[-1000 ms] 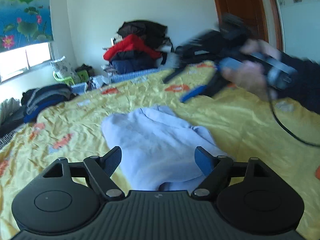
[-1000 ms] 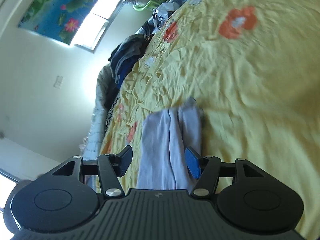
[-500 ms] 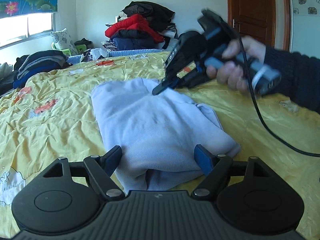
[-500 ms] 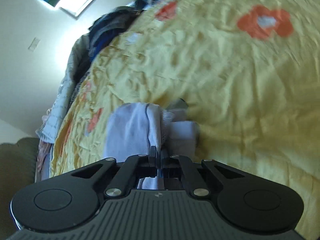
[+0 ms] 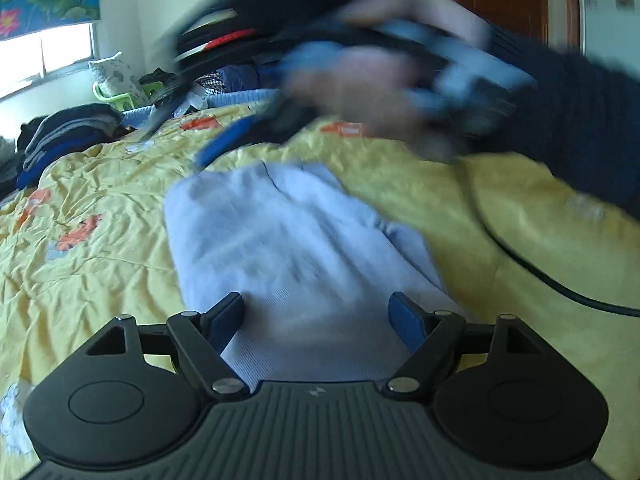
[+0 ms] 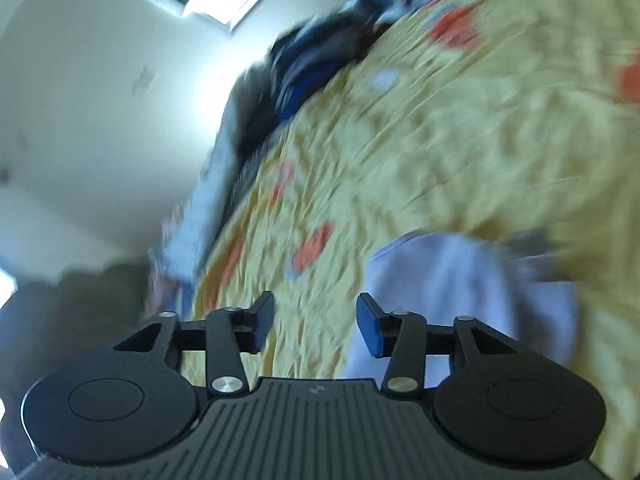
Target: Fold small clothes
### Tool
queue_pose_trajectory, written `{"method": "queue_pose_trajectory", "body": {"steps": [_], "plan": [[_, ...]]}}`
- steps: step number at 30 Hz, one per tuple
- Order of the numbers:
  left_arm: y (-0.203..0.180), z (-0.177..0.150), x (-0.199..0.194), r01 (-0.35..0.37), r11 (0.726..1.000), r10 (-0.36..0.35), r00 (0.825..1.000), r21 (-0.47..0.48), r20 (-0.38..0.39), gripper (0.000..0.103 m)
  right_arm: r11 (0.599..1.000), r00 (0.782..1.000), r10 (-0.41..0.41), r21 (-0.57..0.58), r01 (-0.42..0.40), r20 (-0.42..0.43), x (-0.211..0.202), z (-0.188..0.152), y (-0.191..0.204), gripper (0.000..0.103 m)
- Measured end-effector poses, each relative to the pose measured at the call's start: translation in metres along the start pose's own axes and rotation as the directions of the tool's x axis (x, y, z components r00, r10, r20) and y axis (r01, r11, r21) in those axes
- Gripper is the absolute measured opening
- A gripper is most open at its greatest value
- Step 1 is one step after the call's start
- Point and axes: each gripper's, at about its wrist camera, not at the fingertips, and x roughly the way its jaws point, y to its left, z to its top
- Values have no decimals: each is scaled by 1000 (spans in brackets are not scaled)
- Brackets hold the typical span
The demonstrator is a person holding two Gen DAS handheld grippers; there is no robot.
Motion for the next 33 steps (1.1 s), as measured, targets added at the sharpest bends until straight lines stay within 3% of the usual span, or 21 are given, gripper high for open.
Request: {"method": "queue_pose_trajectory", "body": {"steps": [2, 3, 4, 5, 7, 8, 10, 11, 13, 14, 15, 16, 21, 26, 29, 31, 33], "plan": [[-1, -5, 2, 0, 1000, 0, 1000, -5, 7, 81, 994, 991, -105, -49, 101, -81, 42, 4, 8, 53], [3, -6, 2, 11, 999, -11, 1000, -34, 2, 81, 984, 978, -176, -60, 170, -115, 60, 7, 6, 52], [7, -7, 3, 18, 998, -18, 1000, -64, -3, 81, 970, 959, -244, -60, 237, -142, 75, 9, -1, 45], [9, -8, 3, 23, 997, -23, 1000, -76, -2, 81, 977, 970, -212, -47, 208, -116, 78, 11, -7, 39], [8, -9, 2, 19, 998, -19, 1000, -67, 3, 81, 982, 977, -157, 84, 170, -143, 77, 21, -25, 33], [8, -10, 2, 19, 998, -19, 1000, -65, 5, 81, 977, 977, -146, 135, 167, -153, 75, 23, -33, 25], [8, -11, 1, 23, 998, -22, 1000, -67, 7, 81, 975, 977, -151, 143, 172, -148, 71, 19, -37, 18], [9, -11, 1, 23, 998, -23, 1000, -66, 7, 81, 975, 980, -154, 144, 172, -126, 65, 15, -36, 19], [10, -11, 0, 23, 998, -22, 1000, -64, 6, 81, 973, 985, -161, 154, 169, -63, 46, 5, -31, 39], [10, -11, 0, 22, 998, -22, 1000, -64, 5, 81, 978, 989, -145, 147, 148, -33, 36, -1, -27, 55], [9, -11, 0, 21, 998, -21, 1000, -62, 4, 81, 984, 993, -117, 137, 116, 4, 19, -7, -24, 65], [9, -10, 0, 21, 998, -21, 1000, -60, 4, 81, 987, 994, -101, 129, 96, 35, 4, -12, -23, 67], [7, -8, 3, 13, 998, -13, 1000, -55, 1, 81, 987, 994, -67, 154, 54, 84, -49, -39, -33, 67], [4, -7, 3, 4, 999, -4, 1000, -49, 0, 82, 992, 996, -94, 90, 93, 8, -47, -68, -33, 67], [5, -7, 3, 2, 999, -2, 1000, -55, 4, 82, 991, 991, -131, -10, 132, 23, -38, -86, -33, 58], [11, -5, -5, 8, 996, -6, 1000, -87, 17, 82, 992, 992, -127, -6, 127, 28, -43, -89, -34, 56], [30, -2, -19, 47, 982, -39, 998, -182, 49, 82, 990, 992, -126, 58, 125, 25, -54, -87, -32, 61]]}}
